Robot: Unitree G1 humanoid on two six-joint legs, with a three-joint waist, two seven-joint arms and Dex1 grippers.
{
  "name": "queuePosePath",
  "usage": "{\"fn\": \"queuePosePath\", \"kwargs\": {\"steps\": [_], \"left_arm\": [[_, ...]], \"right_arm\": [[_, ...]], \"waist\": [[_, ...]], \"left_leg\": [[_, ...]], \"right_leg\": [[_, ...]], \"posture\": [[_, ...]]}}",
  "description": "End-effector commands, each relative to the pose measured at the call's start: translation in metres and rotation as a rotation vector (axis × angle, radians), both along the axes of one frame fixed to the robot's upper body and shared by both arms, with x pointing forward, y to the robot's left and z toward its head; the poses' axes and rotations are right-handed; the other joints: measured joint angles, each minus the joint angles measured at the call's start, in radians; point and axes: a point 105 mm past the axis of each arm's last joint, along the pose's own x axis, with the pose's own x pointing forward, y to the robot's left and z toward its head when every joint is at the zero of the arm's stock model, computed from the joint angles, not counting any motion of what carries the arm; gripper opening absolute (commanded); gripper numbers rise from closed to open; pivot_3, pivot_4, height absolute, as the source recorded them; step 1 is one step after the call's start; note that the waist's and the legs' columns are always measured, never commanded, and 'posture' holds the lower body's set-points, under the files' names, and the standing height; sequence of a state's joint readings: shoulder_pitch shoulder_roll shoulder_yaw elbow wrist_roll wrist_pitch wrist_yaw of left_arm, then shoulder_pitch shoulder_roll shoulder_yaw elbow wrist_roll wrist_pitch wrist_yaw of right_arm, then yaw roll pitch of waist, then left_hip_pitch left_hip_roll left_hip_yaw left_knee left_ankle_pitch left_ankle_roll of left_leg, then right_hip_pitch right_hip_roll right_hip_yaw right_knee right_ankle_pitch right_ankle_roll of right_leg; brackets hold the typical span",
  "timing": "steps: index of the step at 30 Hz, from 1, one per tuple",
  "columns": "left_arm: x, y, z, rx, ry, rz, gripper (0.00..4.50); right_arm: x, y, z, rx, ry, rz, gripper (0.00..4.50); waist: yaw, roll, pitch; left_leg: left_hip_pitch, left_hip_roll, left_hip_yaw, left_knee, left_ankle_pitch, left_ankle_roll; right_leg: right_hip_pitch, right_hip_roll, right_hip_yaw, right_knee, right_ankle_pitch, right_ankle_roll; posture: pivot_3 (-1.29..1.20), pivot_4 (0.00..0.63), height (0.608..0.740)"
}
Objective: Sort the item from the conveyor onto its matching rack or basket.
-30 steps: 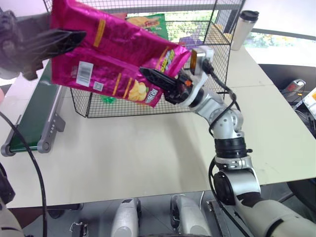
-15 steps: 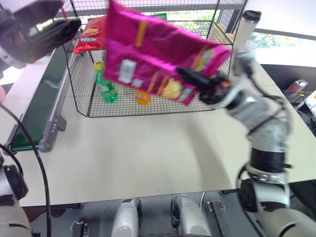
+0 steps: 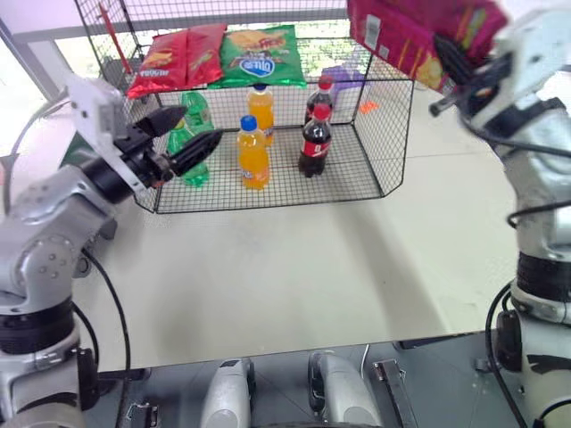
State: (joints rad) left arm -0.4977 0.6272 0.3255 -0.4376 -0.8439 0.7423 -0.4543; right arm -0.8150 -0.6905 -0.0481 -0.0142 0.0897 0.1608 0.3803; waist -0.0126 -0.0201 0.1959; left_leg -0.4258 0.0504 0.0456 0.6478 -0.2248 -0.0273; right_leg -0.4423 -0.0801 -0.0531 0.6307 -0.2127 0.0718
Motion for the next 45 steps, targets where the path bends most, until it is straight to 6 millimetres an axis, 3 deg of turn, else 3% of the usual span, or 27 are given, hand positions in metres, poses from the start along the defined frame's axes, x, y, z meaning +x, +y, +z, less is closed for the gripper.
{"fn": "queuePosePath", "kwargs": {"steps": [1, 8, 12, 16, 24, 27, 34, 45], "left_arm": [[-0.009, -0.006, 0.002, -0.011, -0.030, 0.002, 3.99], [-0.013, -0.007, -0.005, -0.049, -0.023, 0.047, 3.99], [-0.014, -0.010, -0.010, -0.047, -0.017, 0.051, 3.99], [-0.014, -0.013, -0.015, -0.036, -0.011, 0.056, 3.99], [-0.014, -0.017, -0.020, -0.043, -0.012, 0.065, 3.99], [-0.014, -0.018, -0.023, -0.044, -0.006, 0.064, 4.06], [-0.014, -0.016, -0.032, -0.057, 0.006, 0.072, 4.06], [-0.009, -0.016, -0.039, -0.061, 0.015, 0.080, 4.06]], "right_arm": [[0.013, 0.007, 0.009, -0.245, -0.176, -0.161, 0.00], [0.057, 0.020, 0.009, -0.531, -0.253, -0.359, 0.00], [0.073, 0.028, 0.022, -0.515, -0.242, -0.402, 0.00], [0.090, 0.035, 0.018, -0.499, -0.110, -0.411, 0.00], [0.099, 0.053, 0.016, -0.417, -0.010, -0.366, 0.00], [0.099, 0.058, 0.022, -0.385, -0.006, -0.342, 0.83], [0.098, 0.064, 0.020, -0.327, 0.118, -0.196, 4.35], [0.085, 0.079, 0.006, -0.272, 0.335, 0.112, 4.35]], "waist": [[-0.001, 0.000, 0.000], [-0.001, 0.000, 0.000], [-0.002, 0.000, 0.000], [0.001, 0.000, 0.000], [-0.001, 0.000, 0.000], [-0.001, 0.000, 0.000], [-0.002, 0.000, 0.000], [-0.003, 0.000, 0.000]], "left_leg": [[0.000, 0.000, 0.000, 0.000, 0.000, 0.000], [0.000, 0.000, 0.000, 0.000, 0.000, 0.000], [0.000, 0.000, 0.000, 0.000, 0.000, 0.000], [0.000, 0.000, 0.000, 0.000, 0.000, 0.000], [0.000, 0.000, 0.000, 0.000, 0.000, 0.000], [0.000, 0.000, 0.000, 0.000, 0.000, 0.000], [0.000, 0.000, 0.000, -0.001, 0.000, 0.000], [0.000, 0.000, 0.000, -0.001, 0.000, 0.000]], "right_leg": [[0.000, 0.000, 0.000, 0.000, 0.000, 0.000], [0.000, 0.000, 0.000, 0.000, 0.000, 0.000], [0.000, 0.000, 0.000, 0.000, 0.000, 0.000], [0.000, 0.000, 0.000, 0.000, 0.000, 0.000], [0.000, 0.000, 0.000, 0.000, 0.000, 0.000], [0.000, 0.000, 0.000, 0.000, 0.000, 0.000], [0.000, 0.000, 0.000, 0.000, 0.000, 0.000], [0.000, 0.000, 0.000, 0.000, 0.000, 0.000]], "posture": [[0.00, 0.150, 0.740], [0.00, 0.150, 0.740], [0.00, 0.150, 0.740], [0.00, 0.150, 0.740], [0.00, 0.150, 0.740], [0.00, 0.150, 0.740], [0.00, 0.150, 0.740], [0.00, 0.150, 0.740]]}}
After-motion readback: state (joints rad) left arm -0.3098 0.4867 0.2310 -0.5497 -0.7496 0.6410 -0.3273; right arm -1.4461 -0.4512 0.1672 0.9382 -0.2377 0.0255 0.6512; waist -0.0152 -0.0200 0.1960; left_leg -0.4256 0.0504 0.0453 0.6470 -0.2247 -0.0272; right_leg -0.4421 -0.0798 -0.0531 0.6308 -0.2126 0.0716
